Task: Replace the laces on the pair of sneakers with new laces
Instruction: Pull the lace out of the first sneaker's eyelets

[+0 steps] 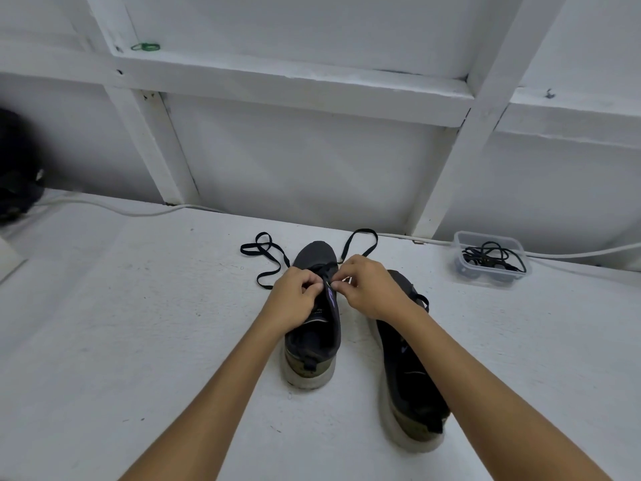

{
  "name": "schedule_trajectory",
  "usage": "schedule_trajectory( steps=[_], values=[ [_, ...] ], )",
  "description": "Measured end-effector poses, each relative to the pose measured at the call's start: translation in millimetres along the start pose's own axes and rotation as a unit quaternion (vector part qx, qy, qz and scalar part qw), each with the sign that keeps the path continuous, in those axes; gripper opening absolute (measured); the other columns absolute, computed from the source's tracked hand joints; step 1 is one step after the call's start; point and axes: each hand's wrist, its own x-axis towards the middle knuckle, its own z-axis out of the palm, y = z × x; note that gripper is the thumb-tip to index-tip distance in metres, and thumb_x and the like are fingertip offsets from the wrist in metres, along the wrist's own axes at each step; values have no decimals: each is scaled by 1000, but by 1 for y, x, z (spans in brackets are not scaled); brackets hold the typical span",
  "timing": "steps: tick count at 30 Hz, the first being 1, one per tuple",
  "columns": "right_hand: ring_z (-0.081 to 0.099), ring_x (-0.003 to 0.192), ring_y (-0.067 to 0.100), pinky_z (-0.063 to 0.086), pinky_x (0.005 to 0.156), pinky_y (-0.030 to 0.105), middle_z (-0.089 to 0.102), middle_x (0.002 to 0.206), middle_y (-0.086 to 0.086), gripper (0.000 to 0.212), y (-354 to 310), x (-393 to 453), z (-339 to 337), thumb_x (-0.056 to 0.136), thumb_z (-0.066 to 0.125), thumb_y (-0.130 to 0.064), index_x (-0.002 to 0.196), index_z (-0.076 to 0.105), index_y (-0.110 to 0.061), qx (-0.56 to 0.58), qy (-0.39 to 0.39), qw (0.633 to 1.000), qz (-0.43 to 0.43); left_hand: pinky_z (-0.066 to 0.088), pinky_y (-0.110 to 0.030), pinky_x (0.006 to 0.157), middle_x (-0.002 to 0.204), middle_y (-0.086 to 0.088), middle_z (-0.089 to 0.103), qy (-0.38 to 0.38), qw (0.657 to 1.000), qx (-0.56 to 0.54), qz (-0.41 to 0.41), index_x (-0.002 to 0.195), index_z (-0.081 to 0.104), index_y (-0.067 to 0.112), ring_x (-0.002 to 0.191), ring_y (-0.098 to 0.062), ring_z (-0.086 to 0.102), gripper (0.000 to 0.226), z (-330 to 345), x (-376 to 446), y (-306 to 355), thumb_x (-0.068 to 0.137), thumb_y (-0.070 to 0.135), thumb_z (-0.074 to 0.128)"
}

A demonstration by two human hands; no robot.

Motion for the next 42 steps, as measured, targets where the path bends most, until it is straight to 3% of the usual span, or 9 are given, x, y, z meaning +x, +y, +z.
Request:
schedule_trajectory(
  steps=[4,11,15,19,25,30,35,39,42],
  values=[
    [58,77,-1,39,63,13,65,89,-13,13,-2,-2,-1,97,62,-24,90,72,-22,60,-18,997,48,38,-8,66,99,7,62,19,1000,-15,13,97,67,23,78,-2,56,7,3,-1,-2,98,23,60],
    [72,78,10,59,64,25,75,85,-3,10,-1,-7,-2,98,65,-24,103,74,-24,183,-42,979,83,40,-5,64,95,7,66,33,999,-1,17,95,70,22,76,-1,57,6,6,0,-3,96,21,63],
    [71,81,8,61,66,27,74,84,-7,8,-2,-4,-3,96,69,-22,92,76,-24,187,-38,977,95,39,-2,60,86,10,65,52,998,-14,-11,92,70,21,74,0,58,9,12,-1,2,97,20,62],
    [61,65,0,52,68,26,70,78,-12,16,-5,0,0,94,70,-22,81,71,-29,148,-33,984,91,42,-4,59,81,6,70,49,997,-54,-30,90,71,23,68,-1,61,8,9,-2,-2,95,20,65],
    [73,87,19,61,64,32,73,93,3,14,-10,6,-13,100,53,-14,90,62,-20,129,-92,981,114,43,-4,60,87,3,72,27,996,-78,-32,94,73,21,61,9,59,4,2,-1,-3,90,21,74],
    [62,97,19,45,75,26,59,116,-4,19,0,4,-16,95,56,-10,105,65,-23,34,24,990,132,42,-5,62,86,10,69,76,991,-83,-70,90,73,20,77,-1,60,9,-3,-8,-17,88,29,74],
    [61,105,24,42,81,29,54,128,2,20,-13,-12,-5,96,60,-25,112,71,-21,8,110,986,126,56,-17,68,82,0,73,89,977,-145,-125,88,74,18,67,-7,69,5,-4,-12,-28,91,19,70],
    [64,102,16,46,79,27,71,109,-2,38,-42,-29,-5,97,55,-51,109,74,-20,87,-18,983,163,58,-19,60,78,-4,70,105,971,-174,-126,98,75,13,52,-5,65,9,-4,-13,-26,90,13,71],
    [66,90,13,50,71,25,72,95,-3,41,-57,-39,0,93,58,-56,103,71,-19,116,-56,978,166,59,-22,67,79,7,72,110,986,-111,-60,99,79,21,60,-3,66,12,-5,-9,-24,88,19,73]
  ],
)
